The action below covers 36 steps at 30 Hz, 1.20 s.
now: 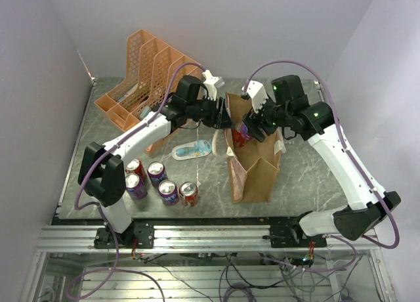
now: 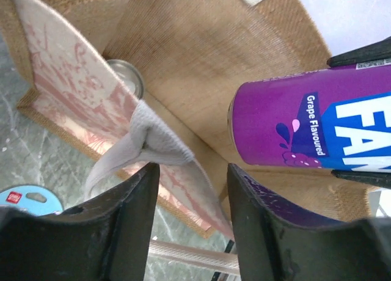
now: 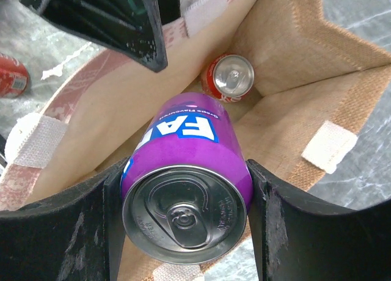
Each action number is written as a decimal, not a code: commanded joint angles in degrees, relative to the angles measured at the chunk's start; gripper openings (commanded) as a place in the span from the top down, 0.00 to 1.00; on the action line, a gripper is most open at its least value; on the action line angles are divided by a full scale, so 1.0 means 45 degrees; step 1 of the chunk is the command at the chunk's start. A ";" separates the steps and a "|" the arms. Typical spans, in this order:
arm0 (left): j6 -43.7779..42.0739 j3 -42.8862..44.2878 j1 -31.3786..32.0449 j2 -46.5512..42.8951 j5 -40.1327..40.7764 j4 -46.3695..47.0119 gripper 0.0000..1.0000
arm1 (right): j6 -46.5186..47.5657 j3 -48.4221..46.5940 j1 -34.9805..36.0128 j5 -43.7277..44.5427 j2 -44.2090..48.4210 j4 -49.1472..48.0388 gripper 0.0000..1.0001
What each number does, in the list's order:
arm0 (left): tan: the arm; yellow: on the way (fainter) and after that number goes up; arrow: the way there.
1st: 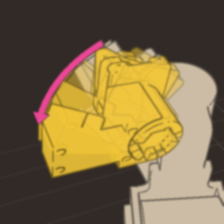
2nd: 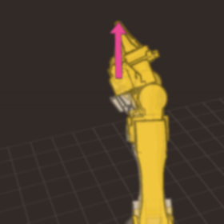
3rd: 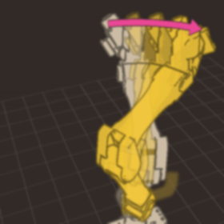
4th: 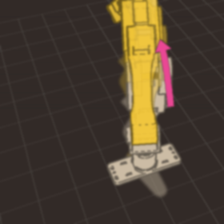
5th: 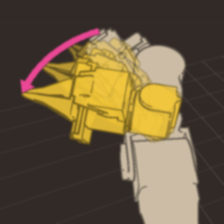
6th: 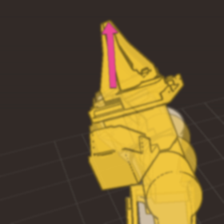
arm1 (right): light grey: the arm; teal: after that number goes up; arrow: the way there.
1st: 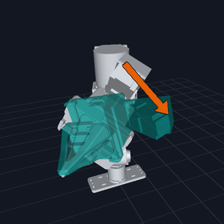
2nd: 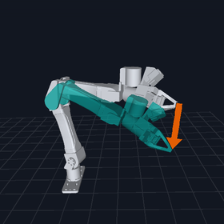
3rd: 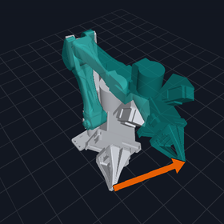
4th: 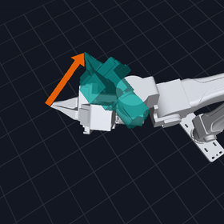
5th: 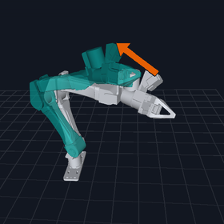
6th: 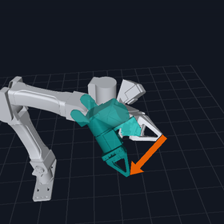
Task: Place the beverage into the canvas bag
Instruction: Place the drink in the canvas bag.
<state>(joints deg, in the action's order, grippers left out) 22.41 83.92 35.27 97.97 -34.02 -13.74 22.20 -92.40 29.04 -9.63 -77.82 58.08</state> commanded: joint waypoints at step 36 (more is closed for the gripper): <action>-0.1356 -0.1318 0.0199 0.0087 -0.1115 0.0923 0.93 | -0.0606 0.5386 -0.0974 -0.0071 -0.2160 -0.5457 0.82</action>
<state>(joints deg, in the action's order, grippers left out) 16.71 78.59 35.57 97.01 -36.88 -9.52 22.81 -69.17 24.95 -10.76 -89.52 40.69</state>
